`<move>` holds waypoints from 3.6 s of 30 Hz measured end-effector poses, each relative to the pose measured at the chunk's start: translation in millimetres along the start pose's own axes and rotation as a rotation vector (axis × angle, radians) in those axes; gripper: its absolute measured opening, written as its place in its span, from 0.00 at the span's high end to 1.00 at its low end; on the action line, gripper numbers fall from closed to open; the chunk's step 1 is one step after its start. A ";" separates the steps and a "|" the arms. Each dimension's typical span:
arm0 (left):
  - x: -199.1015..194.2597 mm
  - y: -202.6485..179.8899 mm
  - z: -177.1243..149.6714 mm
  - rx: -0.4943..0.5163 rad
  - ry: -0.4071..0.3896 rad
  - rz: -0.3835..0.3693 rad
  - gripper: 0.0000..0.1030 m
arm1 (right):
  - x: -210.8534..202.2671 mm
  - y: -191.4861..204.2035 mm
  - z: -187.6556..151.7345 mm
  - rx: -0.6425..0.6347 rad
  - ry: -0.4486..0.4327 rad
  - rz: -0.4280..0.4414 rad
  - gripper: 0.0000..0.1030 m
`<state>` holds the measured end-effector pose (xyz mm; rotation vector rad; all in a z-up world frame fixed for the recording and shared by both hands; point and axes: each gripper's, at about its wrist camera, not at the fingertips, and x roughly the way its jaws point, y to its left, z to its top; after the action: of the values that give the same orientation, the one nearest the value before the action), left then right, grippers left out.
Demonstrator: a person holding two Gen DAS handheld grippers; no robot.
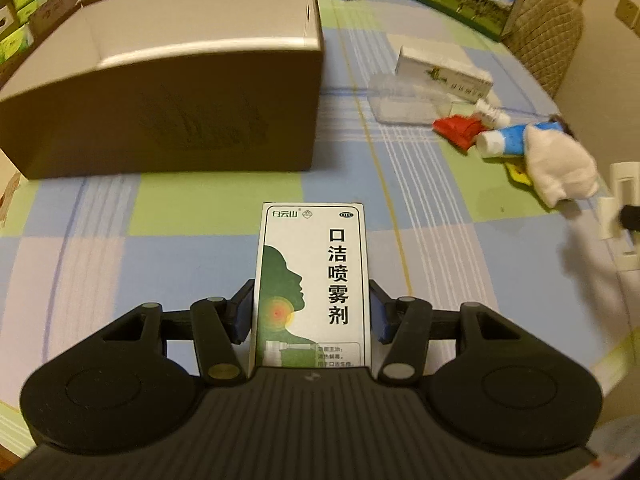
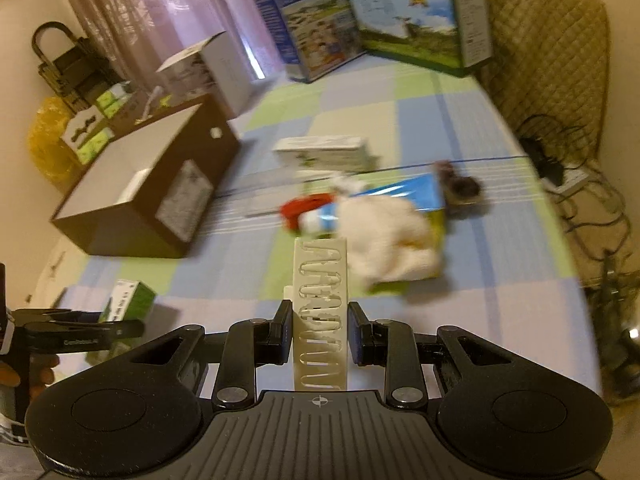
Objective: Organize objects
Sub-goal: 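Carry the spray box and comb strip with both grippers into the brown box, then open both grippers to release the spray box and comb strip in the box, then withdraw both tools from the box back toward the remaining items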
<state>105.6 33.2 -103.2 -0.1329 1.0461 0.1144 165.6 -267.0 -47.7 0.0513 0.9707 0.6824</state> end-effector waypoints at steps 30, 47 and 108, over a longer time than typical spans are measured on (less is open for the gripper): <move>-75.6 179.6 120.3 -0.043 -0.254 0.005 0.51 | 141.3 272.3 106.7 -0.170 -0.055 0.178 0.76; 47.2 200.0 176.6 -0.045 -0.074 -0.005 0.51 | 255.6 263.6 136.8 -0.115 0.128 0.006 0.76; -43.9 157.1 104.2 -0.023 -0.085 0.027 0.19 | 149.1 248.6 95.1 -0.057 0.045 0.046 0.58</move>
<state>148.0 203.9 -22.2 -0.1339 0.9622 0.1558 168.1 36.8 -20.1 0.0089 0.9949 0.7557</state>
